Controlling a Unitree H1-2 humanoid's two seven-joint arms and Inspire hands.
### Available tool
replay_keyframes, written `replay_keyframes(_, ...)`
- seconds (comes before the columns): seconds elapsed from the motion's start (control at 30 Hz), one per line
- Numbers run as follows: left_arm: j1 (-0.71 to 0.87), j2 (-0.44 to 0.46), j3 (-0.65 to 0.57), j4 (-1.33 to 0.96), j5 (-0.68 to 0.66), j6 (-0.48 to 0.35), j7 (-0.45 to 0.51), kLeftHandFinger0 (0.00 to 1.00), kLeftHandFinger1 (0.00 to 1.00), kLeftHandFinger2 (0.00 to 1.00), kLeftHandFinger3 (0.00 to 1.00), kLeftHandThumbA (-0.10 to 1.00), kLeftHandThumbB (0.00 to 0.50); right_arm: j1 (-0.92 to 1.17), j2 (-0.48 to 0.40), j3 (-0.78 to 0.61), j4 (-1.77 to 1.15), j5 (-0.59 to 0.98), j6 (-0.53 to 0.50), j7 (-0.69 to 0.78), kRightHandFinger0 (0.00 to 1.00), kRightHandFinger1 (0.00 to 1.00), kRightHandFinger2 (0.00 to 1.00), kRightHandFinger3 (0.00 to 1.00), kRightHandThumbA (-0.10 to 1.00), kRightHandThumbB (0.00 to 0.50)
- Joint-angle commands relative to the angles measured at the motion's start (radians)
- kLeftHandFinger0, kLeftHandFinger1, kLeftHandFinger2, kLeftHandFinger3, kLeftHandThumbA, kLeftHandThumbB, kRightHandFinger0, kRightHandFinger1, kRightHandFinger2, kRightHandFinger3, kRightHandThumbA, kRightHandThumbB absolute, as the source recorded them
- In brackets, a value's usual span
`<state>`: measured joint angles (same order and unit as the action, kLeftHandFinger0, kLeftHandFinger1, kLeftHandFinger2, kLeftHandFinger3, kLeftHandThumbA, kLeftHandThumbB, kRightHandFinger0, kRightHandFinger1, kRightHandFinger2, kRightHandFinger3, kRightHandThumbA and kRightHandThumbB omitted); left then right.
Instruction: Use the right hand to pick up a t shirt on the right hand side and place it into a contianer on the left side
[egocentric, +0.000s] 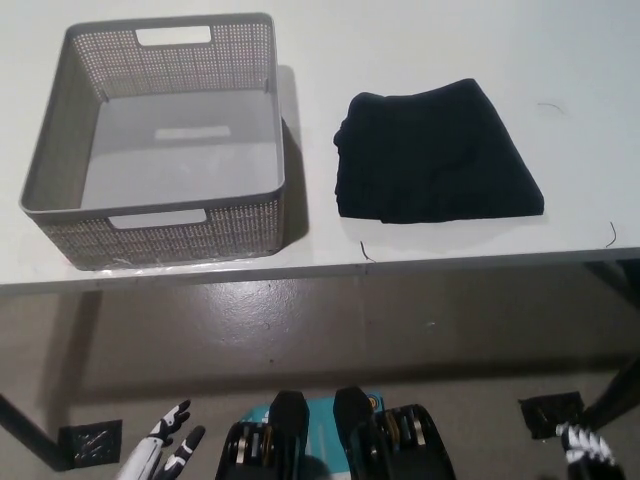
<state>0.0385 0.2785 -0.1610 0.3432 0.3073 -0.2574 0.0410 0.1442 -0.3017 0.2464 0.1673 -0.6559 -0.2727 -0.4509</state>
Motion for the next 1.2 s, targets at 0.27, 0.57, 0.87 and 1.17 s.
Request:
replay_keyframes(0.27,-0.034,0.019,0.013,-0.007,0.050,-0.081,0.035,0.98,0.96,1.00,1.00,1.00,0.301,-0.361,-0.053,-0.148,-0.247,-0.064,0.245,0.199,1.00,1.00,1.00,1.00,0.93,0.370)
replay_keyframes(0.57,-0.042,0.013,0.018,-0.018,0.050,-0.059,0.027,0.98,0.95,1.00,1.00,1.00,0.314,-0.547,-0.014,-0.099,-0.218,-0.131,0.333,0.267,1.00,1.00,1.00,1.00,0.93,0.437)
replay_keyframes(0.87,-0.059,0.017,0.016,-0.014,0.060,-0.064,0.024,1.00,0.96,1.00,1.00,1.00,0.330,-0.618,0.049,-0.049,-0.139,-0.162,0.363,0.260,1.00,1.00,1.00,1.00,0.96,0.475)
replay_keyframes(1.17,-0.059,0.018,0.017,-0.004,0.052,-0.076,0.022,0.98,0.95,1.00,1.00,1.00,0.328,-0.643,0.075,-0.004,-0.096,-0.201,0.386,0.265,1.00,1.00,1.00,1.00,0.98,0.475)
